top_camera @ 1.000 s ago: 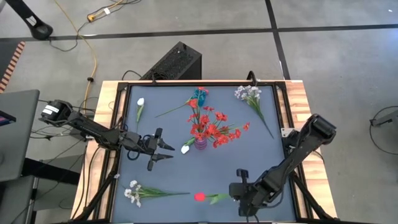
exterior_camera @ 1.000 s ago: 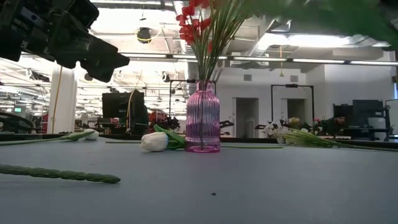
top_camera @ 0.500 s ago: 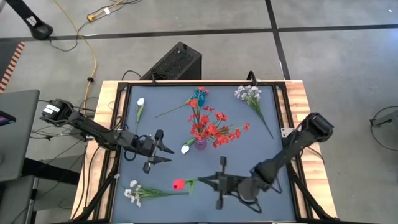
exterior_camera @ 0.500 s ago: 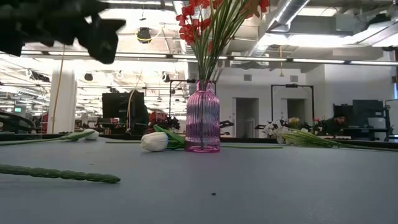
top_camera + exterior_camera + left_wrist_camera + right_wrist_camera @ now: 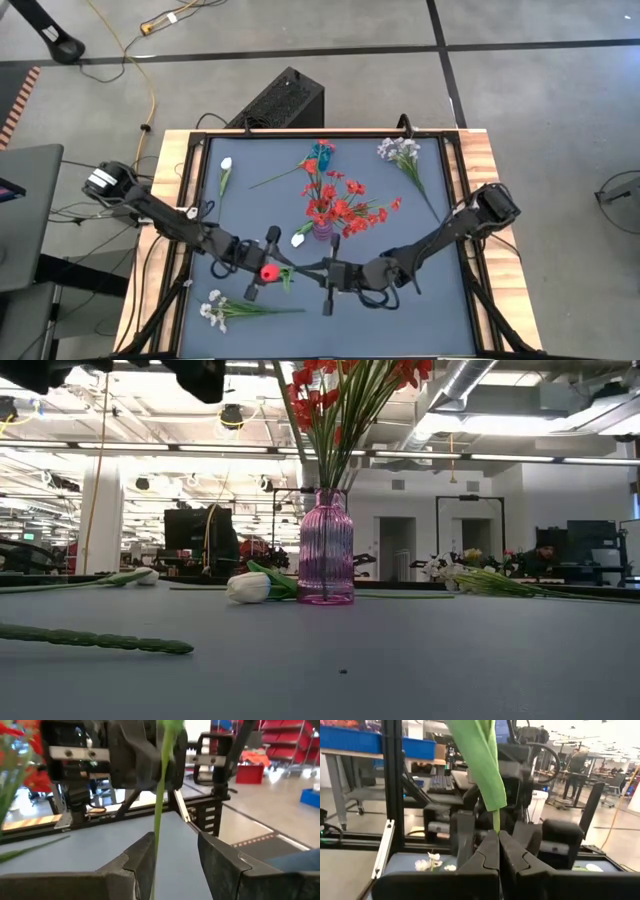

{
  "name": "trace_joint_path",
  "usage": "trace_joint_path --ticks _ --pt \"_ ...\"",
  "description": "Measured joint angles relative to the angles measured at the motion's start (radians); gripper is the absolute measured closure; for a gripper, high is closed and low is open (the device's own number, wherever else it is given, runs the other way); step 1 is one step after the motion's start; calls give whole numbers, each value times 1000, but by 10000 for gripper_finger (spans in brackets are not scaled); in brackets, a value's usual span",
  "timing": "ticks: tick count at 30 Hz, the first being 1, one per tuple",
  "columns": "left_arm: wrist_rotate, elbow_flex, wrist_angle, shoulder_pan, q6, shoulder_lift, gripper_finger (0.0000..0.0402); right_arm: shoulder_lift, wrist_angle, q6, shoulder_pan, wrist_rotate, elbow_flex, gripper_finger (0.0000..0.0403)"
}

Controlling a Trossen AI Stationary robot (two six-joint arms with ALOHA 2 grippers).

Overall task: Sort flowers into vase by color
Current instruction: Put the bottom red tulip into the violet vase

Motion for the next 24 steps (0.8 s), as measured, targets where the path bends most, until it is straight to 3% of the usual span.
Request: trace_joint_path --ticks 6,18,24 --pt "-53 42 3 2 17 35 263 0 19 -27 16 -4 0 385" --pt "-22 50 70 2 -21 36 264 0 18 -57 23 0 0 385" --pt "-22 50 71 2 -45 36 302 0 16 -60 23 0 0 383"
